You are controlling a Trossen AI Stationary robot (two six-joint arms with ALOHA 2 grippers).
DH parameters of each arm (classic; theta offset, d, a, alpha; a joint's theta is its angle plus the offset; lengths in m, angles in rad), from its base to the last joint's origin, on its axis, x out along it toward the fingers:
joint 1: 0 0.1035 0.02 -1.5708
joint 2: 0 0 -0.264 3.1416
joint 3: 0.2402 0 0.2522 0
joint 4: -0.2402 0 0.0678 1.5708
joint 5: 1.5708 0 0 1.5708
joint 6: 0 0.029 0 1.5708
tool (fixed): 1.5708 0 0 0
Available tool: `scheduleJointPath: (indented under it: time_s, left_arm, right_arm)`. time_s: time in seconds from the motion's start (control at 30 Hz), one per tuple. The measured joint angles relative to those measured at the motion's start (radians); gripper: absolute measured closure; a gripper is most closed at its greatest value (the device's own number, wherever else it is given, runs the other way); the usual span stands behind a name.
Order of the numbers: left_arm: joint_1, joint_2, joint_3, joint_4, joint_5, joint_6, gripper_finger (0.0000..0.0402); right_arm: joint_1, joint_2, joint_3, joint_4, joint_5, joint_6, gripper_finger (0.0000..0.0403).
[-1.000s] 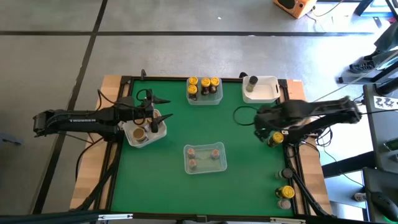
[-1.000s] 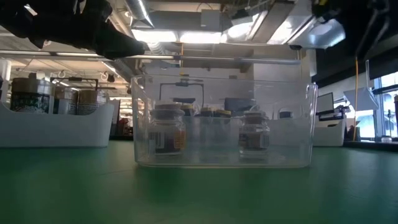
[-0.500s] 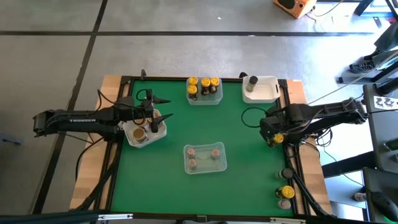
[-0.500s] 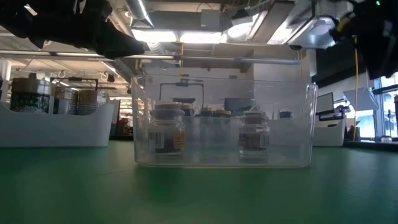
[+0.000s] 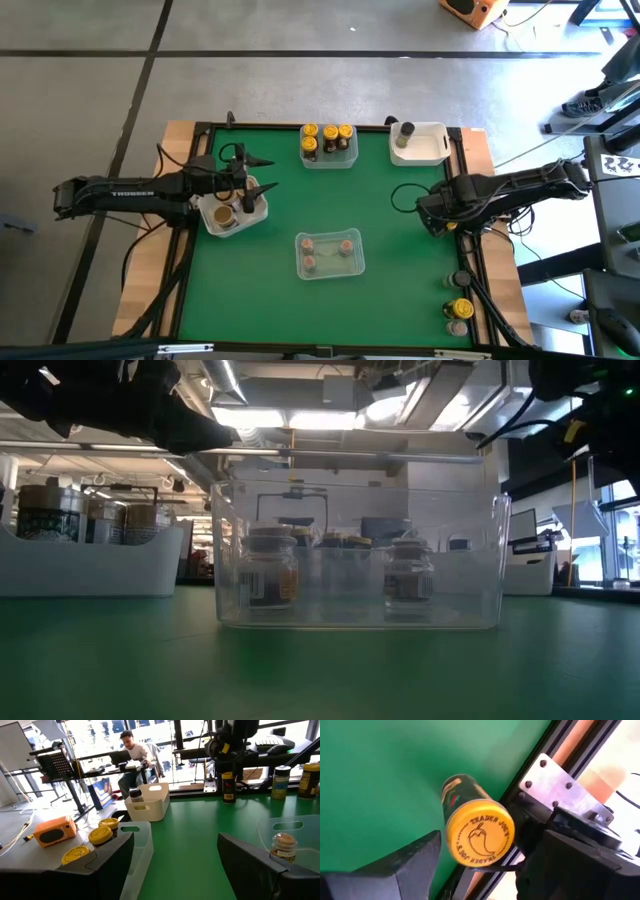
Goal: Sort spices by type
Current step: Put the yellow spice bottle into the top transparent bin
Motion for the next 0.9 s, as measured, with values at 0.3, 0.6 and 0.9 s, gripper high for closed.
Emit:
scheduleJointPath:
  time_s: [0.3,0.6,0.9]
  left_arm:
    - [0.0,0.0,0.0,0.0,0.0,0.001,0.0116]
    - [0.0,0.0,0.0,0.0,0.0,0.001,0.0116]
    - [0.0,0.0,0.0,0.0,0.0,0.0,0.0116]
  right_arm:
    - [0.0,0.008,-0.065,0.13,-0.055,0.0,0.0061]
    - [0.0,0.074,-0.069,0.174,-0.093,0.022,0.013]
    - [0.001,0.117,-0.032,0.268,-0.063,-0.033,0.0164]
